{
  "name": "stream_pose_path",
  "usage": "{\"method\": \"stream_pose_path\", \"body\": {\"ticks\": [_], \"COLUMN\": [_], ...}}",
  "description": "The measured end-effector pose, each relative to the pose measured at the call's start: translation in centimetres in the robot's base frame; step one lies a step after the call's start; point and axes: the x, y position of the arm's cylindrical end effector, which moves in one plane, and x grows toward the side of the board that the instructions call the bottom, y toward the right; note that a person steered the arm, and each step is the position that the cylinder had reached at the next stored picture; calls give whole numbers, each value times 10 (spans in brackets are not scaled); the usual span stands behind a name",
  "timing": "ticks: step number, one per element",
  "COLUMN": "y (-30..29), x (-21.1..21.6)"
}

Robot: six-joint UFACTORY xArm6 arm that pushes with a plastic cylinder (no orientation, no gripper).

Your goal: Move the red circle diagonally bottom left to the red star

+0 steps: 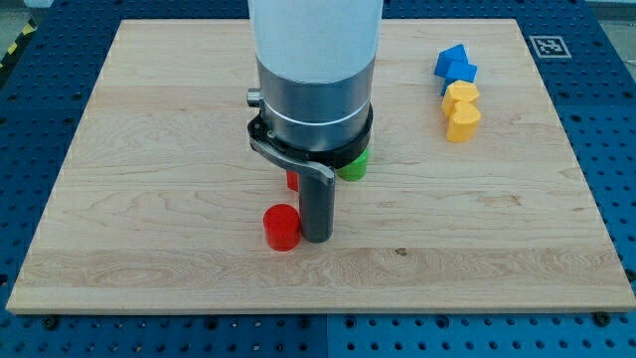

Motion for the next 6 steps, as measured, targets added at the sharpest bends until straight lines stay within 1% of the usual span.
{"method": "stream_pose_path", "body": {"ticks": [2, 6], "y": [1, -47], "x": [-9, -9]}}
